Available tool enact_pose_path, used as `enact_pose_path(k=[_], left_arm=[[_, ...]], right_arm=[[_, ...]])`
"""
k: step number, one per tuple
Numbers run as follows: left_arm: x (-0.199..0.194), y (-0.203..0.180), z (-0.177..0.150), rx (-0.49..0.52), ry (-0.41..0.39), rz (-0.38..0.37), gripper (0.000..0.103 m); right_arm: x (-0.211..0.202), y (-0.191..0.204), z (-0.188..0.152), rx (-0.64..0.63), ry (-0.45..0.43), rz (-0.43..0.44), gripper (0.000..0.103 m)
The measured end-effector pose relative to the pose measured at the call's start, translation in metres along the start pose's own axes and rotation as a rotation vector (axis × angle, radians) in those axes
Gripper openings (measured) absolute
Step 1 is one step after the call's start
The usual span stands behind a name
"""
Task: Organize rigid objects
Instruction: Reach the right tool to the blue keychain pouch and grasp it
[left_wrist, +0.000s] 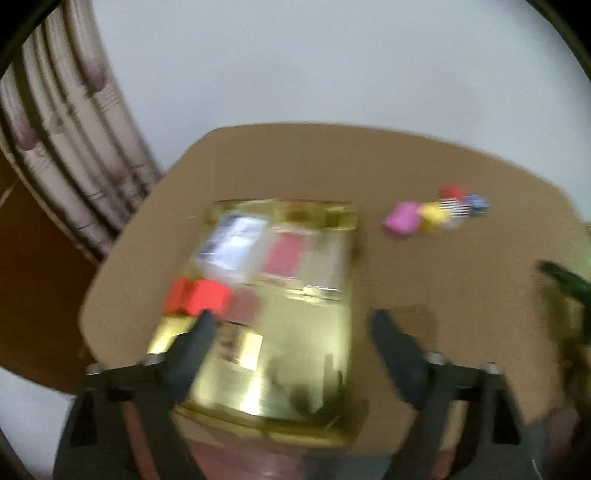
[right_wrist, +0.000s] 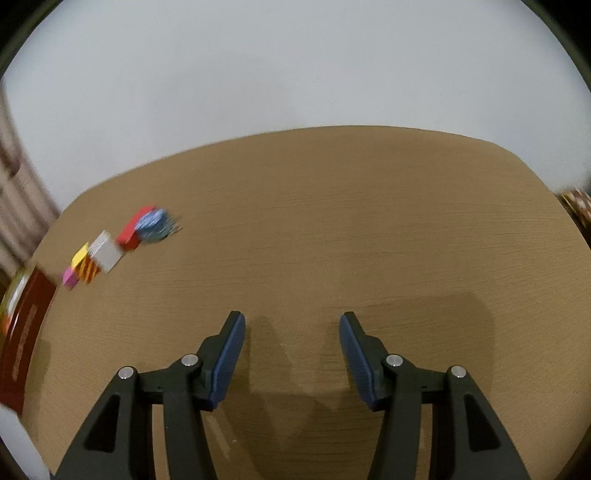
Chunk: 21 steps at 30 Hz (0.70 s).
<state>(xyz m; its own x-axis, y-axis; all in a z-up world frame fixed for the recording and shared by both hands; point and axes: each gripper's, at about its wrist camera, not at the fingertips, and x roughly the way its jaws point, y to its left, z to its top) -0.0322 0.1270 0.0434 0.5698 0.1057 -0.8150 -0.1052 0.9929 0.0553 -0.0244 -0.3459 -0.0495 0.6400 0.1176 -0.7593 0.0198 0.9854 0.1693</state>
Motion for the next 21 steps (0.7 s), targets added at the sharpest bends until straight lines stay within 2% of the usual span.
enact_pose_path(k=[2, 5, 7, 13, 16, 21], left_arm=[[-0.013, -0.022, -0.01, 0.013, -0.012, -0.072, 0.088], [-0.021, -0.063, -0.033, 0.054, 0.028, -0.168, 0.088], [-0.019, -0.082, -0.048, 0.069, 0.051, -0.216, 0.088], [-0.001, -0.112, -0.076, 0.104, 0.111, -0.218, 0.088], [0.008, -0.108, -0.078, 0.087, 0.154, -0.23, 0.088], [0.021, -0.094, -0.072, 0.062, 0.18, -0.219, 0.088]], right_arm=[[0.004, 0.014, 0.008, -0.062, 0.036, 0.056, 0.055], [0.005, 0.034, 0.026, -0.111, 0.052, 0.134, 0.055], [0.008, 0.048, 0.042, -0.161, 0.049, 0.156, 0.055], [0.034, 0.104, 0.072, -0.341, 0.077, 0.169, 0.055], [0.054, 0.129, 0.074, -0.46, 0.099, 0.159, 0.055], [0.069, 0.142, 0.081, -0.589, 0.102, 0.153, 0.055]])
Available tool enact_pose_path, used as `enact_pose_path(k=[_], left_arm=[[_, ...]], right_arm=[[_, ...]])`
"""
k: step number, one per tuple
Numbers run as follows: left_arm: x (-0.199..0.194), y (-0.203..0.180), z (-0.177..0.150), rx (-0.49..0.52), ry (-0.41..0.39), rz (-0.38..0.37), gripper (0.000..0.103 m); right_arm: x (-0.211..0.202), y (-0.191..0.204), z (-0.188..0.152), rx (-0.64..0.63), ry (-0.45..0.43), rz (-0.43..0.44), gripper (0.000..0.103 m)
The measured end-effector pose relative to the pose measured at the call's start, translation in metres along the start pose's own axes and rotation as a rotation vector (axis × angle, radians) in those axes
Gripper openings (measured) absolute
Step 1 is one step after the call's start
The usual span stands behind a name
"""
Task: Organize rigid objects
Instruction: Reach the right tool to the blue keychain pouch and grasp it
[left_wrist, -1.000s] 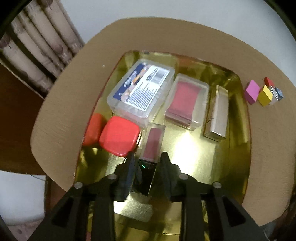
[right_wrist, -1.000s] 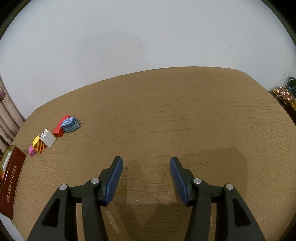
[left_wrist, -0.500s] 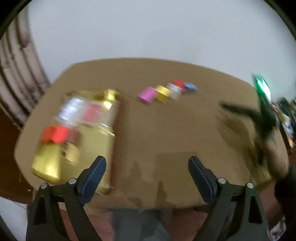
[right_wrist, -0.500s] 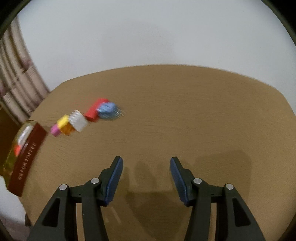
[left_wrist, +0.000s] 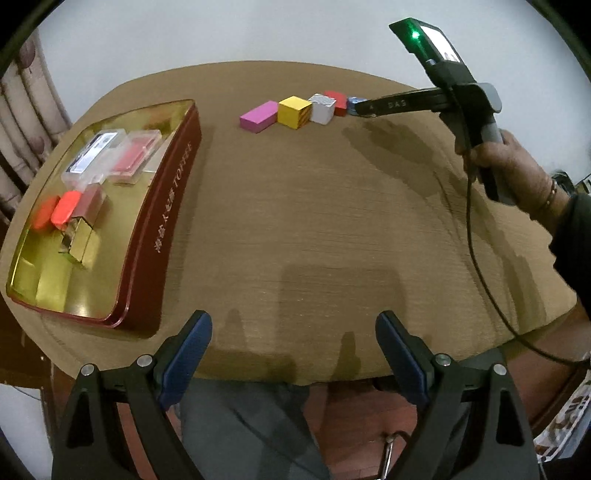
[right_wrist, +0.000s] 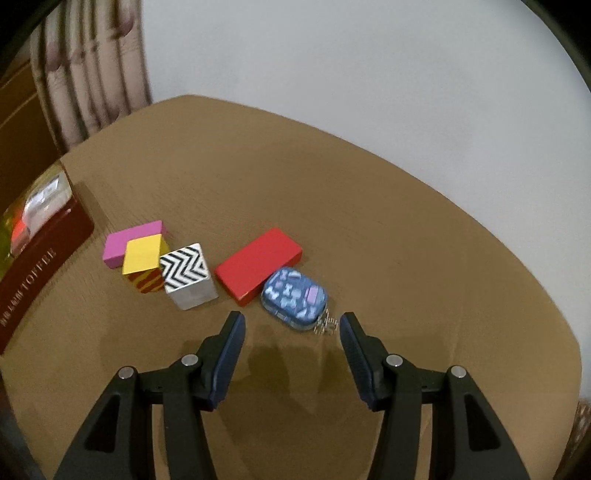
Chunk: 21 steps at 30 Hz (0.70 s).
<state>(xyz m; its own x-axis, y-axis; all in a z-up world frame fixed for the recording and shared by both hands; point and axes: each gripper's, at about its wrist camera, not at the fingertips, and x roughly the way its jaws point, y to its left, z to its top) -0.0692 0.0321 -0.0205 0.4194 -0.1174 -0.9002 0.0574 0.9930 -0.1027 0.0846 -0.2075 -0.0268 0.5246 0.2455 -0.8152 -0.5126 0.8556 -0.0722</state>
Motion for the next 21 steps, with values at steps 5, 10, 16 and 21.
enact_pose_path(k=[5, 10, 16, 21], left_arm=[[0.01, 0.006, 0.001, -0.017, 0.031, -0.009, 0.088], [0.021, 0.006, 0.0, -0.031, 0.075, -0.031, 0.088], [0.029, 0.007, 0.005, -0.041, 0.09, -0.026, 0.088], [0.033, 0.006, 0.006, -0.04, 0.1, -0.014, 0.088]], right_arm=[[0.014, -0.012, 0.018, -0.062, 0.035, 0.061, 0.055], [0.026, -0.003, 0.027, -0.207, 0.103, 0.099, 0.055], [0.041, 0.002, 0.034, -0.307, 0.192, 0.152, 0.054], [0.053, 0.013, 0.05, -0.338, 0.229, 0.176, 0.039]])
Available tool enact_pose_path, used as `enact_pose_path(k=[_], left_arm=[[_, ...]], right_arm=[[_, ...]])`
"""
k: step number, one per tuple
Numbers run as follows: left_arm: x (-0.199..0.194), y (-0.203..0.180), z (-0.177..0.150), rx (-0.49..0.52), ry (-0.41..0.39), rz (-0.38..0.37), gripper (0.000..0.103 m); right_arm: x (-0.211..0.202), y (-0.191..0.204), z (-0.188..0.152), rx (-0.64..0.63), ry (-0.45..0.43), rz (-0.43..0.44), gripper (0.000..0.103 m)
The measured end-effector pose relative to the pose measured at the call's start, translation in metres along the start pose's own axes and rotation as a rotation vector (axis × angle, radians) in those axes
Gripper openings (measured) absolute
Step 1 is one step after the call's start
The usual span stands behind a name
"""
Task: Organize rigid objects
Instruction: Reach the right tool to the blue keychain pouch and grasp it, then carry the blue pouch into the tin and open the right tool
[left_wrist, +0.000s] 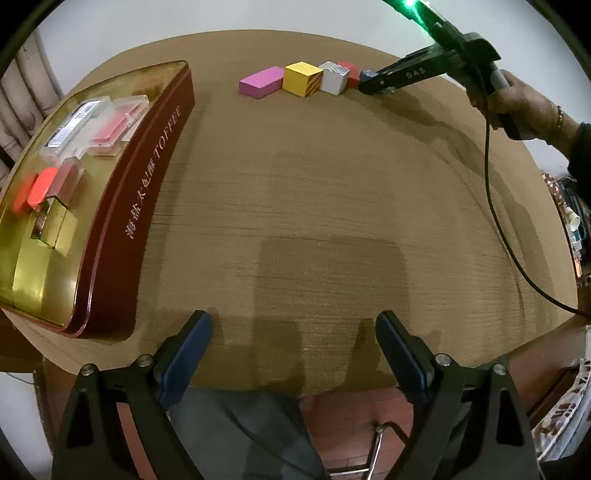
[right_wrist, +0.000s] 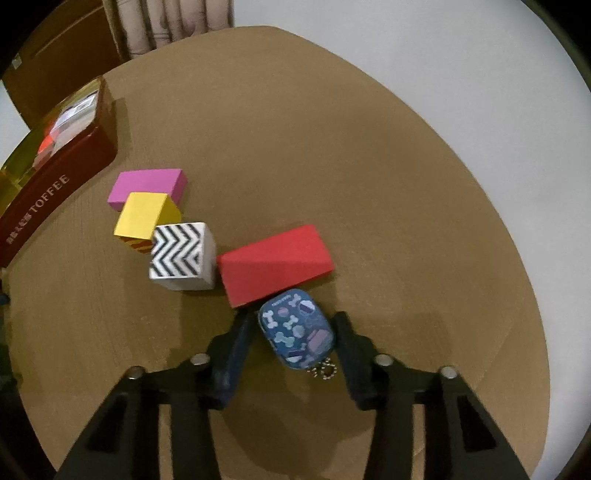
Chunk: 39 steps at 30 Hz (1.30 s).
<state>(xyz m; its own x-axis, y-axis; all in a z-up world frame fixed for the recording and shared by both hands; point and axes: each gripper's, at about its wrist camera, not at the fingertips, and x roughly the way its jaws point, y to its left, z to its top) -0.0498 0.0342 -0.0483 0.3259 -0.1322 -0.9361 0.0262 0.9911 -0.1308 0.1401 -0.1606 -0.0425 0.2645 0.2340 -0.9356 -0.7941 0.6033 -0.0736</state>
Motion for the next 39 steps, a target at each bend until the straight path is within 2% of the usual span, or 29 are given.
enact_pose_path(k=[2, 6, 9, 13, 16, 19, 20, 22, 26, 29, 34, 39], left_arm=[[0.001, 0.0, 0.001, -0.003, 0.002, 0.001, 0.088], [-0.001, 0.003, 0.002, -0.017, 0.0, -0.016, 0.088], [-0.005, 0.006, -0.002, -0.031, -0.006, -0.024, 0.088], [-0.015, 0.01, -0.013, -0.047, -0.012, -0.002, 0.088], [-0.024, 0.015, -0.025, -0.05, -0.017, 0.011, 0.088], [-0.035, 0.025, -0.04, -0.06, -0.022, 0.035, 0.088], [-0.038, 0.029, -0.044, -0.065, -0.025, 0.04, 0.088], [-0.046, 0.038, -0.054, -0.082, -0.037, 0.059, 0.088], [-0.064, 0.065, -0.072, -0.127, -0.074, 0.11, 0.088], [-0.072, 0.086, -0.083, -0.162, -0.091, 0.134, 0.088], [-0.074, 0.108, -0.09, -0.199, -0.092, 0.12, 0.088], [-0.075, 0.11, -0.093, -0.195, -0.111, 0.121, 0.088]], right_arm=[[-0.001, 0.003, 0.0, 0.007, -0.003, -0.018, 0.039], [-0.008, 0.004, -0.013, 0.099, -0.039, -0.015, 0.039], [-0.027, 0.002, -0.035, 0.191, -0.08, -0.01, 0.039], [-0.067, 0.018, -0.041, 0.265, -0.167, 0.032, 0.039], [-0.103, 0.049, -0.026, 0.249, -0.243, 0.086, 0.039], [-0.131, 0.089, 0.012, 0.188, -0.315, 0.164, 0.039], [-0.132, 0.106, 0.016, 0.172, -0.325, 0.179, 0.039], [-0.14, 0.138, 0.045, 0.124, -0.343, 0.231, 0.039], [-0.117, 0.21, 0.095, 0.028, -0.317, 0.26, 0.039], [-0.093, 0.248, 0.121, -0.013, -0.272, 0.263, 0.039], [-0.046, 0.273, 0.131, -0.05, -0.175, 0.222, 0.039], [-0.013, 0.281, 0.131, -0.05, -0.087, 0.179, 0.039]])
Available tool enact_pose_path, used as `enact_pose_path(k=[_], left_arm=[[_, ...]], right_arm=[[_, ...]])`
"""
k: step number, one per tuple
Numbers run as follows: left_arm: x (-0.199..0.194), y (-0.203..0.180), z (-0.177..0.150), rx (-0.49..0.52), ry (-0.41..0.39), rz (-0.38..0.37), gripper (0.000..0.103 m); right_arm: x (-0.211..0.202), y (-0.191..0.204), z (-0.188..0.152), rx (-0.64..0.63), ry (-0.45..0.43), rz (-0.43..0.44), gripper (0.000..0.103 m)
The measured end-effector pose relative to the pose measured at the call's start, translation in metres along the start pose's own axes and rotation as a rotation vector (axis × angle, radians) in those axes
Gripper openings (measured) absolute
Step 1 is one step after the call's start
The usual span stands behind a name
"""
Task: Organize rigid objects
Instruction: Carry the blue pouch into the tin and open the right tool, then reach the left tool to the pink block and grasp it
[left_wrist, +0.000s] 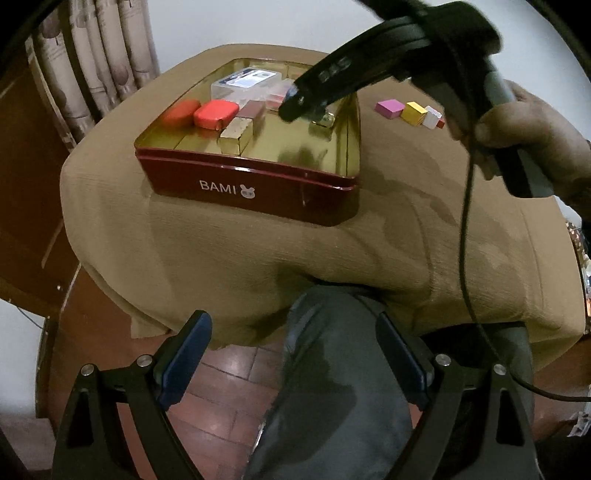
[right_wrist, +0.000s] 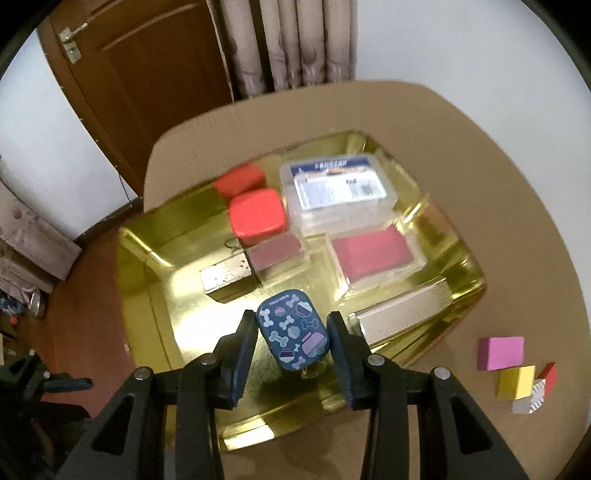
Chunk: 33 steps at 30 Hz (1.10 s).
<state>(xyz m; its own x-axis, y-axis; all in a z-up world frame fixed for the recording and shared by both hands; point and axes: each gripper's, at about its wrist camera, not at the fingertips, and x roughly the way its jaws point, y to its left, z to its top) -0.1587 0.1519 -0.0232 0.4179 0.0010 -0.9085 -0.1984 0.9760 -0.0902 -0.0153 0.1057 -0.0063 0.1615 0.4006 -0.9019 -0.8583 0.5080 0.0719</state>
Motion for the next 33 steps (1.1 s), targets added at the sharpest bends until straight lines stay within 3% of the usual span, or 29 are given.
enact_pose_path(k=[14, 22, 25, 28, 29, 31, 33], left_arm=[[0.009, 0.013, -0.001, -0.03, 0.033, -0.013, 0.088], [0.013, 0.013, -0.002, -0.029, 0.047, -0.008, 0.088], [0.014, 0.012, -0.001, -0.028, 0.048, 0.0, 0.088], [0.011, 0.011, -0.002, -0.015, 0.03, 0.015, 0.088], [0.01, 0.011, -0.002, -0.013, 0.022, 0.018, 0.088], [0.007, 0.009, -0.004, -0.009, 0.005, 0.016, 0.088], [0.004, 0.005, -0.005, 0.008, -0.012, 0.013, 0.088]], right_arm=[[0.048, 0.005, 0.023, 0.032, 0.052, -0.05, 0.039], [0.037, 0.004, 0.027, 0.052, -0.006, -0.029, 0.04], [0.022, 0.0, 0.025, 0.067, -0.06, -0.001, 0.04], [-0.013, -0.007, 0.018, 0.103, -0.181, -0.014, 0.04], [-0.035, -0.016, 0.008, 0.156, -0.263, -0.021, 0.04], [-0.063, -0.036, -0.015, 0.262, -0.351, -0.083, 0.041], [-0.087, -0.064, -0.052, 0.394, -0.421, -0.194, 0.05]])
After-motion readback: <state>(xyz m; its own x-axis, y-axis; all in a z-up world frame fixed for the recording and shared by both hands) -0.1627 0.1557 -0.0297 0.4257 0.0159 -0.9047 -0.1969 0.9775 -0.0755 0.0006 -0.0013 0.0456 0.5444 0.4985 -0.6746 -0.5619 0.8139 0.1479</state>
